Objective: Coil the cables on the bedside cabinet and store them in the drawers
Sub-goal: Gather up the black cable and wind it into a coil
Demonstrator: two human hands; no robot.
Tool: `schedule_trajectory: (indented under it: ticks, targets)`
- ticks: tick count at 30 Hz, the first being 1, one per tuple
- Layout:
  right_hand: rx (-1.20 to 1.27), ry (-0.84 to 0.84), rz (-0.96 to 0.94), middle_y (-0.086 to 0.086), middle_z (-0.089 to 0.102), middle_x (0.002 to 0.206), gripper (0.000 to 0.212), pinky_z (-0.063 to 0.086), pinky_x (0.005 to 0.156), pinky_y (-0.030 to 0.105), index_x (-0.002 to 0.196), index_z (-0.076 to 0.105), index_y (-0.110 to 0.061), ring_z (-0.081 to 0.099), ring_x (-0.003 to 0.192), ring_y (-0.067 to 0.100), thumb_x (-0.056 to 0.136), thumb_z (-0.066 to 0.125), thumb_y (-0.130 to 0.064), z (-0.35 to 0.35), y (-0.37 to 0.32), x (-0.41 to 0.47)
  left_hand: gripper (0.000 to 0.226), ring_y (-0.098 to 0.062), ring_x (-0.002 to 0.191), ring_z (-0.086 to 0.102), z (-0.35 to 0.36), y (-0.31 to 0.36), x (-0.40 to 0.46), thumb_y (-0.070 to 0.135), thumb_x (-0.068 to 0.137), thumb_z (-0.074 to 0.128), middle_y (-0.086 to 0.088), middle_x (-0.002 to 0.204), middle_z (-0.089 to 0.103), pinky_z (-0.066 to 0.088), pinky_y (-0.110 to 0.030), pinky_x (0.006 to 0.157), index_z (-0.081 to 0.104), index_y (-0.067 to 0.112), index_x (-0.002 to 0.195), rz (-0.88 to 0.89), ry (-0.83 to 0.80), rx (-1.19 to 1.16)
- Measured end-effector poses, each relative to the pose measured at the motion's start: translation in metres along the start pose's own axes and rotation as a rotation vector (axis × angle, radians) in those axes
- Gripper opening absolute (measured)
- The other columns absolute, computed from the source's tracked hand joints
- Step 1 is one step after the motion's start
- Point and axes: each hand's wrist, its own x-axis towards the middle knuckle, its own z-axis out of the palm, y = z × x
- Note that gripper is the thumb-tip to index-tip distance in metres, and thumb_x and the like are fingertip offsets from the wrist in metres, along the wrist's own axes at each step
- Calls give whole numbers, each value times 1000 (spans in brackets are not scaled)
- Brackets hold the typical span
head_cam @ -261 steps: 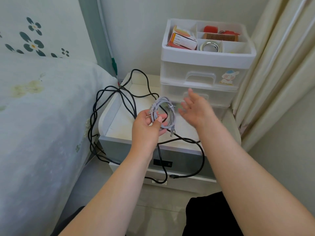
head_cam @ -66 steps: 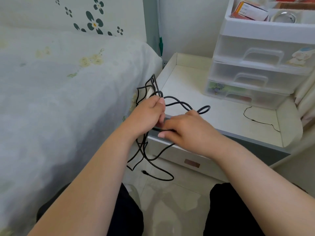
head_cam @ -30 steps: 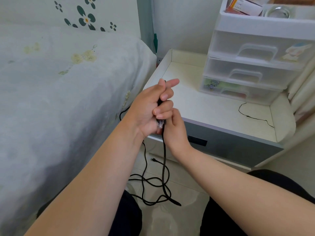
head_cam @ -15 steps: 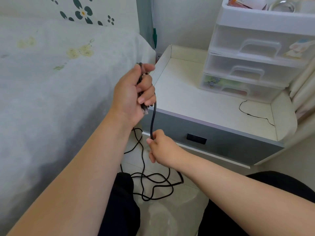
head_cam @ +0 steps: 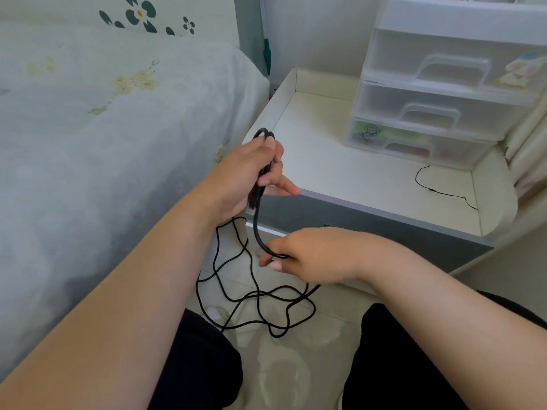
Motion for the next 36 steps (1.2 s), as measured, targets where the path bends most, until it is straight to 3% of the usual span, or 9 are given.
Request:
schedule_trajectory:
  ticks: [3, 7, 10, 16, 20, 25, 28, 31, 36]
  targets:
    - [148, 19, -88, -8, 64, 116, 30, 45, 91, 29, 121, 59, -25, 58, 103, 9, 98, 43, -36, -10, 8, -4, 32, -23, 69, 68, 2, -2, 0, 25, 106, 24, 2, 49, 36, 56, -43, 84, 41, 13, 82, -77, -46, 45]
    - [220, 257, -132, -1, 48, 65, 34, 36, 60, 26, 85, 60, -4, 40, 58, 10, 95, 51, -35, -17, 18, -6, 28, -20, 51, 58, 8, -4, -1, 22, 104, 29, -9, 59, 57, 50, -25, 50, 40, 13, 79, -164, -52, 97]
    - [212, 441, -74, -5, 55, 68, 28, 40, 63, 30, 81, 58, -13, 47, 63, 12, 90, 57, -39, -20, 19, -9, 23, -12, 42, 45, 7, -5, 0, 20, 99, 35, -4, 61, 55, 35, -20, 43, 42, 15, 77, -177, -5, 193]
    - [166, 790, 2, -8, 58, 69, 29, 41, 62, 33, 87, 47, -21, 51, 66, 15, 87, 56, -49, -29, 27, -13, 35, -19, 43, 55, 15, -1, 0, 24, 104, 31, -7, 52, 59, 44, -26, 45, 52, 9, 81, -170, -166, 321]
    - [351, 821, 42, -10, 44, 66, 39, 35, 58, 31, 84, 39, -21, 39, 59, 11, 83, 56, -57, -35, 44, -10, 35, -6, 30, 25, 12, 1, 0, 26, 101, 32, 5, 41, 32, 24, -17, 34, 46, 15, 72, -291, -348, -90]
    - [615, 705, -9, -13, 61, 95, 43, 44, 52, 19, 115, 46, -27, 63, 85, 4, 89, 40, -61, -36, 45, -5, 32, -4, 27, 16, 13, 6, -3, 24, 92, 32, 8, 41, 16, 14, -14, 33, 46, 18, 65, -325, -507, -429]
    - [782, 639, -82, -2, 65, 72, 42, 47, 50, 24, 103, 59, -8, 67, 73, 14, 98, 36, -42, -37, 40, -3, 34, -8, 29, 11, 14, 8, -4, 25, 90, 31, 8, 40, 13, 12, -13, 33, 44, 20, 60, -301, -477, -495]
    - [941, 714, -94, 4, 50, 50, 39, 43, 49, 18, 69, 50, -10, 60, 50, 21, 98, 42, -35, -38, 35, 0, 37, -7, 27, 11, 13, 9, -3, 25, 91, 31, 8, 38, 13, 14, -13, 32, 43, 20, 56, -277, -383, -513]
    - [1258, 707, -82, -5, 32, 48, 36, 51, 48, 28, 68, 43, -14, 30, 42, 12, 95, 48, -37, -37, 30, 4, 43, -2, 24, 23, 16, 6, -1, 28, 97, 30, 10, 33, 26, 16, -15, 31, 41, 20, 56, -243, -243, -499]
